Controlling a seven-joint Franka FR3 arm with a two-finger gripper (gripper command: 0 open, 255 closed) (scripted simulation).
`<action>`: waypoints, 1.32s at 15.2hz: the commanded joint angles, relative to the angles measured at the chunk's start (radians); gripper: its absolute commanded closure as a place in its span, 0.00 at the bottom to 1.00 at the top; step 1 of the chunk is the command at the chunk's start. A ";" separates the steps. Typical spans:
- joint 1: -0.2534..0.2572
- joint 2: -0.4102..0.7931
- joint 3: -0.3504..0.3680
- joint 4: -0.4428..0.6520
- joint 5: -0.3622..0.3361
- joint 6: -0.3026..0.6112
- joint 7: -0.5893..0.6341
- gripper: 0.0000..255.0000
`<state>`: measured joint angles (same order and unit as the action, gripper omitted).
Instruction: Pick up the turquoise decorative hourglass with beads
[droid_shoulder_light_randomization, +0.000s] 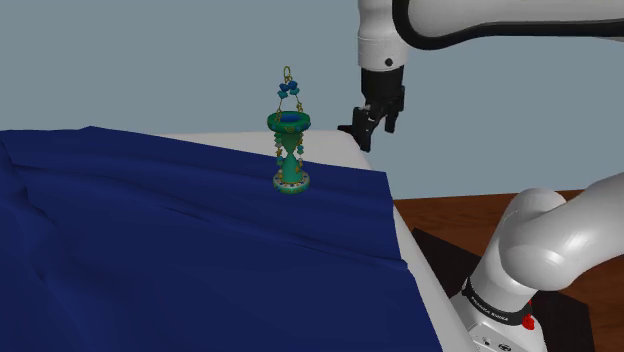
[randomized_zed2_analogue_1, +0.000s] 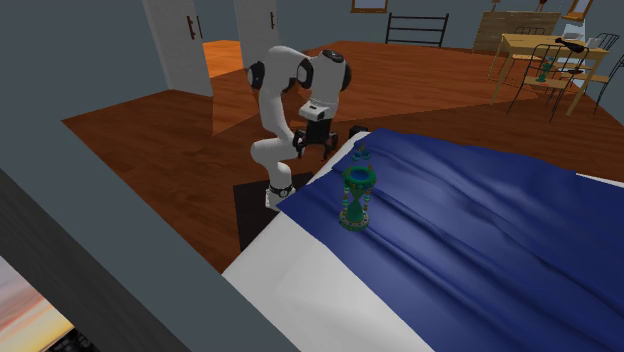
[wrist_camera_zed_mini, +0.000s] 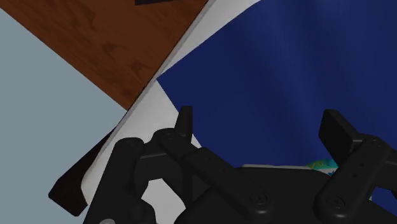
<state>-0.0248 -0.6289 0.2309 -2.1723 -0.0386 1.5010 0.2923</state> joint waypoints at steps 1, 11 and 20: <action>-0.013 0.055 0.054 0.060 -0.002 0.020 0.091 0.00; -0.095 0.371 0.307 0.450 -0.167 0.005 0.516 0.00; -0.067 0.647 0.454 0.740 -0.412 -0.091 0.796 0.00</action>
<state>-0.0920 0.0156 0.6845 -1.4229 -0.4478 1.3996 1.0791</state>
